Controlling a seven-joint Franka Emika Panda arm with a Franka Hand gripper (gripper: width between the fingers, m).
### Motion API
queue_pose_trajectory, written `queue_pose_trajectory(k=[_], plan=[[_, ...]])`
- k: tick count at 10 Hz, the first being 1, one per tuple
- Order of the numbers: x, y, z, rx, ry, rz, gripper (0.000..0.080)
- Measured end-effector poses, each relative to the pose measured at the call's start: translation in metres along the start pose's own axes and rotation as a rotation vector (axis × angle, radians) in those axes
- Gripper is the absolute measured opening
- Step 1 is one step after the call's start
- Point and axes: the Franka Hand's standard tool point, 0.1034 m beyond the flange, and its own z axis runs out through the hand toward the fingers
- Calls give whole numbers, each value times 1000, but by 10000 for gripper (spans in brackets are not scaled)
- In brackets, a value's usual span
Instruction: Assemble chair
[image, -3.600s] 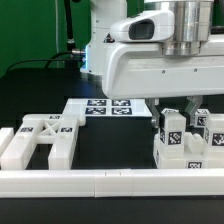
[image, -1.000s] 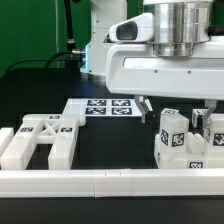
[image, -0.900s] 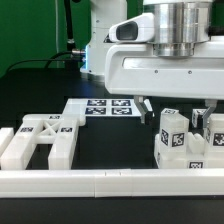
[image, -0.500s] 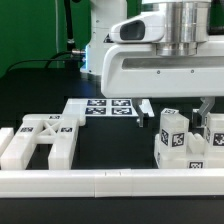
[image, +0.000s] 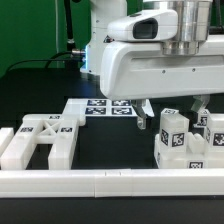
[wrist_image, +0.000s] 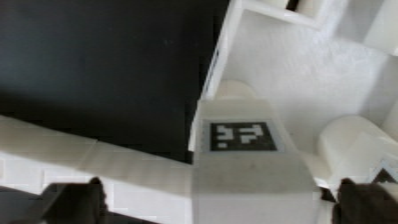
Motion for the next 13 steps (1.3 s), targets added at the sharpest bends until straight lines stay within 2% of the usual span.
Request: queue_pose_trajectory(k=[1, 2, 3, 6, 13], plan=[[0, 0, 0, 0, 0, 12, 554], [0, 0, 0, 0, 0, 26, 371], [0, 0, 0, 0, 0, 26, 287], [0, 0, 0, 3, 1, 186, 287], [2, -3, -1, 40, 11, 900, 287]])
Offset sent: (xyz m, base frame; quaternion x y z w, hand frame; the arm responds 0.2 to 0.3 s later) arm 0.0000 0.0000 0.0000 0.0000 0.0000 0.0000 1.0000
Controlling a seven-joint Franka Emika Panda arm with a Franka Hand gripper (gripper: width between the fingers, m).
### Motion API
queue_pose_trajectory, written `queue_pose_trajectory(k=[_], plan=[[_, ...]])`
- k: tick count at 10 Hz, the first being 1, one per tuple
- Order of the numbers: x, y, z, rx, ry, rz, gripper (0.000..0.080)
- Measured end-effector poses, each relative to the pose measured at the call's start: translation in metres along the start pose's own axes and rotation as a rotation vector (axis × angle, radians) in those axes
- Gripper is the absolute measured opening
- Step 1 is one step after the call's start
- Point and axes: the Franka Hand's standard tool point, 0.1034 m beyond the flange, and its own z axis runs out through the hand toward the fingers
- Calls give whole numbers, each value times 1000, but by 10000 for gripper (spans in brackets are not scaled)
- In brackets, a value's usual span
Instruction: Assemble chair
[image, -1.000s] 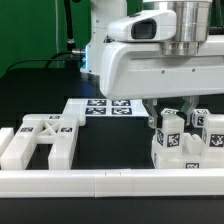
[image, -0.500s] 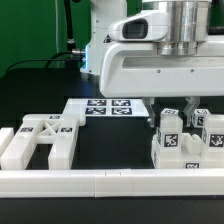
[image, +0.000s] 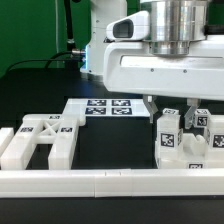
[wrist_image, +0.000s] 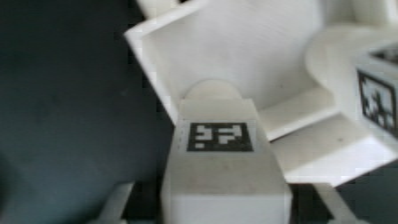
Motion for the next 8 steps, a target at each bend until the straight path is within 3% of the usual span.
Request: queue_pose_trajectory(k=[2, 5, 8], plan=[[0, 0, 0, 7, -4, 205, 287], [0, -3, 1, -6, -15, 528, 287], [0, -6, 0, 4, -25, 812, 287]])
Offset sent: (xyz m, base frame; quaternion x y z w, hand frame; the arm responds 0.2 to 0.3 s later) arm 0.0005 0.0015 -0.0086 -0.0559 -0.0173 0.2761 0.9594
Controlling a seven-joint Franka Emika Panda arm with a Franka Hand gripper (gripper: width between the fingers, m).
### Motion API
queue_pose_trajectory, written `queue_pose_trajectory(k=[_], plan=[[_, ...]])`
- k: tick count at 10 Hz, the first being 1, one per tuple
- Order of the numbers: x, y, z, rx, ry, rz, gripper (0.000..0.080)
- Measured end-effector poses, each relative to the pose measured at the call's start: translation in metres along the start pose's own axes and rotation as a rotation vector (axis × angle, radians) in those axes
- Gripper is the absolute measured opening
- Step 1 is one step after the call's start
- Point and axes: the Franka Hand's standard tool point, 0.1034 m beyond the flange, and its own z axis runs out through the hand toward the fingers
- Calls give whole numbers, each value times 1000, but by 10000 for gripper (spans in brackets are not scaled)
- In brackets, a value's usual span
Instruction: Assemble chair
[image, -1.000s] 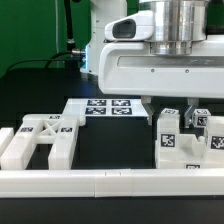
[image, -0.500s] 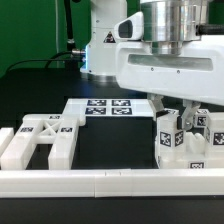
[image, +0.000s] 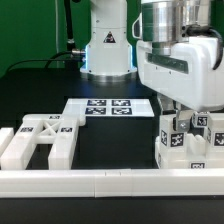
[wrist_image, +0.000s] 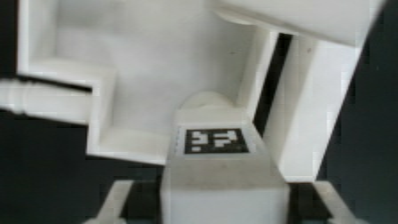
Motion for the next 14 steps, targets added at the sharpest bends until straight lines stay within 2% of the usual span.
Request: queue_pose_trajectory(k=[1, 2, 3, 4, 7, 14], plan=[[0, 0, 0, 1, -3, 43, 347], [-1, 0, 0, 0, -3, 11, 489], [0, 0, 1, 0, -3, -40, 489], [1, 1, 1, 0, -2, -116, 614], [3, 0, 0, 1, -1, -442, 648], [14, -3, -3, 3, 11, -1123, 649]])
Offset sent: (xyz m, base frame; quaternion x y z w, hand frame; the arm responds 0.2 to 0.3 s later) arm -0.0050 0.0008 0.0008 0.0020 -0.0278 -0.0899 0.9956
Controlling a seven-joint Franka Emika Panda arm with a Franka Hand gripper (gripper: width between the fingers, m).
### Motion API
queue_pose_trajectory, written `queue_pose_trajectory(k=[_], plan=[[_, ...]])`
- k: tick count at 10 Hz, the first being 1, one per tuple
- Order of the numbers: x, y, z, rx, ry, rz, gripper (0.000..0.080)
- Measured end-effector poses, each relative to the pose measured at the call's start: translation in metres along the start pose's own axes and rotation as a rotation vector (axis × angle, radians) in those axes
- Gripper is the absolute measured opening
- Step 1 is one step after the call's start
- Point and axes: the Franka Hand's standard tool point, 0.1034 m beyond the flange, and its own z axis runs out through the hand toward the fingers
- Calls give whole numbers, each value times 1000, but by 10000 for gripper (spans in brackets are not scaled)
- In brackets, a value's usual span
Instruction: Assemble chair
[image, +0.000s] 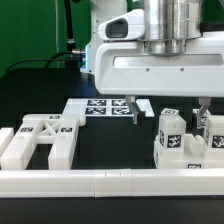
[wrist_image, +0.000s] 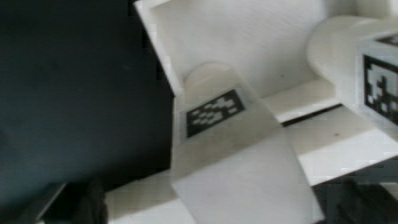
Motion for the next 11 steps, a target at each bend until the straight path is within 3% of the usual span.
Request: queue_pose_trajectory(k=[4, 6, 8, 11], plan=[[1, 5, 2, -5, -2, -151, 623], [1, 5, 2, -5, -2, -133, 282], [1, 5, 2, -3, -2, -113, 284], [3, 10, 1, -10, 5, 147, 284]])
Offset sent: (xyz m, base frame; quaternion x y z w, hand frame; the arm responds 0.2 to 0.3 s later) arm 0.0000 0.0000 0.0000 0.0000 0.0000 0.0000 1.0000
